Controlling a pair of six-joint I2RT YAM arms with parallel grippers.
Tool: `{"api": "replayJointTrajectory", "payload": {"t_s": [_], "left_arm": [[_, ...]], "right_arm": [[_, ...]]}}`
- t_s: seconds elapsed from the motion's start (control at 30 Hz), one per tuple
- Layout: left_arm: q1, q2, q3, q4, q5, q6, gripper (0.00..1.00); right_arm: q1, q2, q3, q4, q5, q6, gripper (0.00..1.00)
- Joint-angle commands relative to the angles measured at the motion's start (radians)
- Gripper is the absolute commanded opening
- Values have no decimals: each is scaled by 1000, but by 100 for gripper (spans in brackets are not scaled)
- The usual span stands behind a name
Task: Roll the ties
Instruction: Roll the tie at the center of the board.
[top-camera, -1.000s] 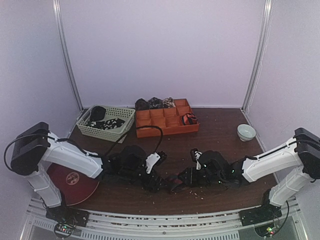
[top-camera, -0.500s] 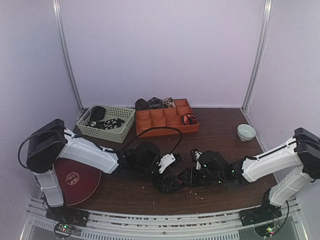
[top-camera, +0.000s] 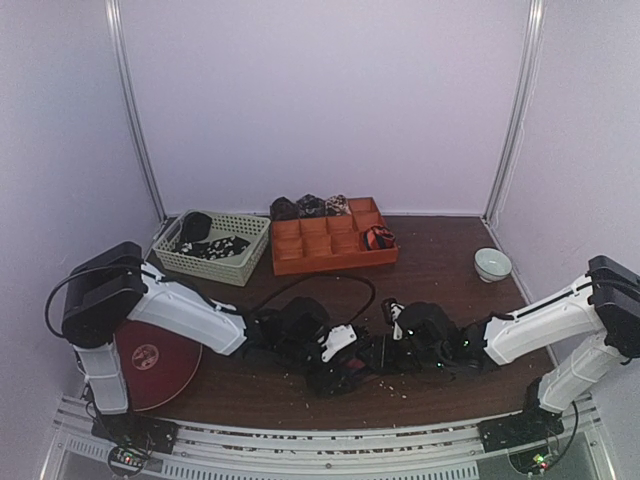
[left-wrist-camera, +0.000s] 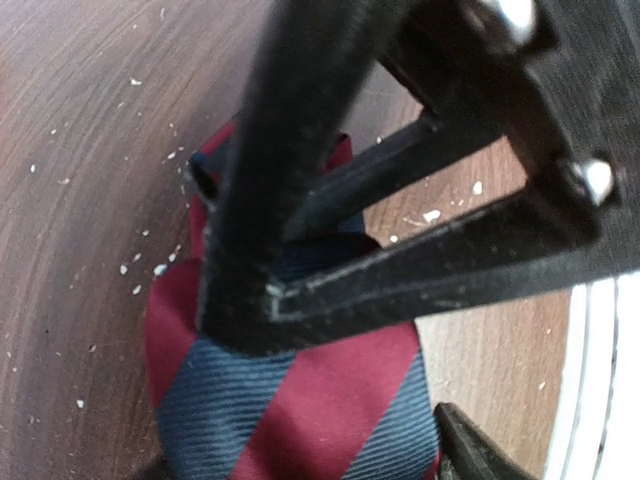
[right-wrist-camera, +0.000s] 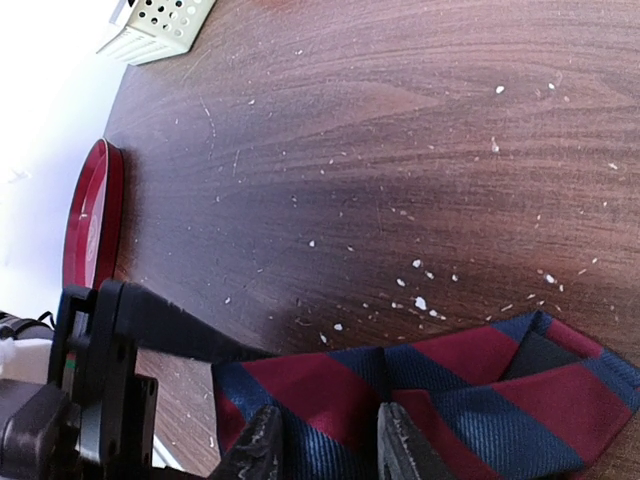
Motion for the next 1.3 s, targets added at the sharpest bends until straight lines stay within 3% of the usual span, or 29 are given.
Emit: {"api": "replayJointTrajectory", "payload": {"t_s": [0.0,0.13,0.27,0.3,0.4,0.67,0.93,1.13,1.27], "left_arm": [[-19,17,26,15,-17,36,58],[-28,16,19,18,-24,51,42],[-32,14,18,18,-39,54,42],[-33,12,15,19,-45,53,44],[-32,-12,2,19,-101,35,66],[-32,-188,-141,53,-214,-76,71],[-33,-262,-318,179,-260,-275,38],[-32,-172,-280,223,-250,-355,14],[-32,-92,-237,225,-208,-375,6]], "right_arm": [[-1,10,-24,-21,6,12,34],[0,2,-29,-20,-3,18,34],[0,3,-29,-26,-8,17,34],[0,5,-31,-25,-11,17,34],[0,7,-44,-18,-16,18,30],[0,11,-77,6,-10,17,29],[-1,1,-102,27,10,17,29],[0,9,-117,42,17,23,28],[-1,-12,-134,56,19,34,28]]}}
